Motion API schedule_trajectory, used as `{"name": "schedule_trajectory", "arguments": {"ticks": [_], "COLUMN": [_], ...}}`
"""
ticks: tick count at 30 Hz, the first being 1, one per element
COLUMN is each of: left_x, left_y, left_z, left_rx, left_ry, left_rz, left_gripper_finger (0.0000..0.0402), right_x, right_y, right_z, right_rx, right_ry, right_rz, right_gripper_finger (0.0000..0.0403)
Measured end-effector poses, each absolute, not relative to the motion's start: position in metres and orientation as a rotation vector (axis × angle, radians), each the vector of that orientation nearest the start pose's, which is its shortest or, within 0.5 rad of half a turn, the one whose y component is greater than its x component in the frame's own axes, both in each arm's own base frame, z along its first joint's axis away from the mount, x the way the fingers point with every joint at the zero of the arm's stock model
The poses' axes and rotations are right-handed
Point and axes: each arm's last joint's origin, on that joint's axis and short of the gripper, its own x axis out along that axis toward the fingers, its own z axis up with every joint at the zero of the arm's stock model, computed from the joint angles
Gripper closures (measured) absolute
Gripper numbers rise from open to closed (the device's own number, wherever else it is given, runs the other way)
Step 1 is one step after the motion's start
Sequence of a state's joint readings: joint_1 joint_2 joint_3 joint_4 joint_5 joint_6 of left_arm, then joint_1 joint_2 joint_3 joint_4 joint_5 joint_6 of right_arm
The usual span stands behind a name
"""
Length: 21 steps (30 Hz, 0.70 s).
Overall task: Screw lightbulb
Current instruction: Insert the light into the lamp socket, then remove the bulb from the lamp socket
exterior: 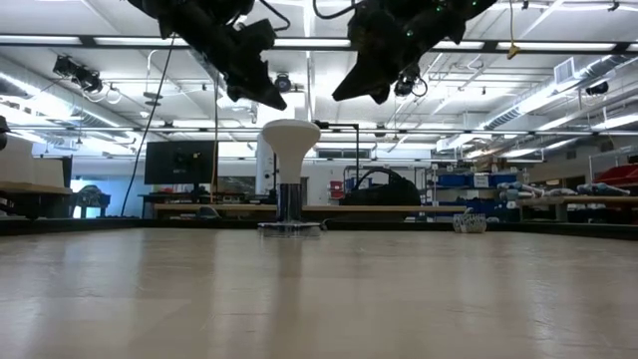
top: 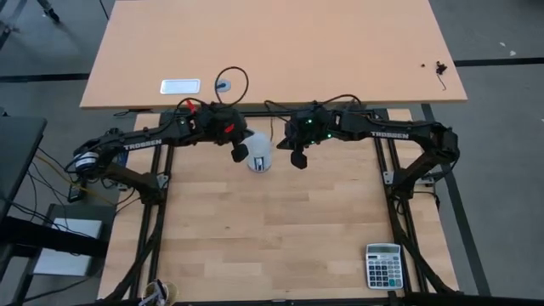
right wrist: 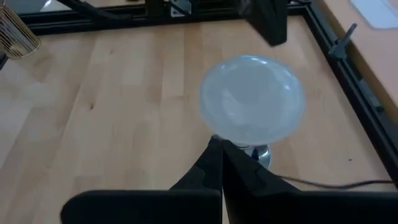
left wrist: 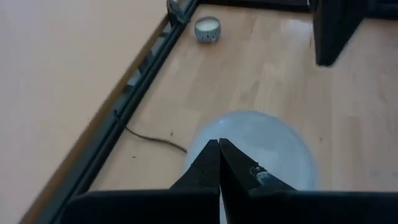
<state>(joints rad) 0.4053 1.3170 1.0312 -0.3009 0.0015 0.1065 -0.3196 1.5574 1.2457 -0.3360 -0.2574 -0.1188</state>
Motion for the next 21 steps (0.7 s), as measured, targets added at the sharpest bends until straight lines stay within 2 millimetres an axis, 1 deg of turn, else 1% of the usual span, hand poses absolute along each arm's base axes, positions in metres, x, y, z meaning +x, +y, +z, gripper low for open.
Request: {"name": "schedule_trajectory", "arguments": {"ticks": [4, 7, 11, 17, 21], "left_x": [0.263, 0.262, 0.261, 0.256, 0.257], "left_y": [0.113, 0.110, 0.104, 0.096, 0.092], "left_z": [0.295, 0.299, 0.304, 0.307, 0.307], "left_rx": [-0.019, -0.020, -0.015, -0.013, -0.009], "left_ry": [0.596, 0.571, 0.556, 0.567, 0.568], "left_rz": [0.360, 0.336, 0.313, 0.294, 0.278], "left_gripper_finger": [0.0402, 0.0402, 0.0402, 0.0402, 0.0402], "right_x": [0.332, 0.332, 0.334, 0.336, 0.336], "right_y": [-0.092, -0.083, -0.068, -0.043, -0.030], "right_z": [0.286, 0.273, 0.257, 0.235, 0.226], "right_rx": [0.067, 0.078, 0.086, 0.117, 0.127], "right_ry": [0.642, 0.667, 0.662, 0.585, 0.523], "right_rz": [0.003, 0.024, 0.007, -0.037, -0.086], "right_gripper_finger": [0.0395, 0.0395, 0.0398, 0.0398, 0.0398]}}
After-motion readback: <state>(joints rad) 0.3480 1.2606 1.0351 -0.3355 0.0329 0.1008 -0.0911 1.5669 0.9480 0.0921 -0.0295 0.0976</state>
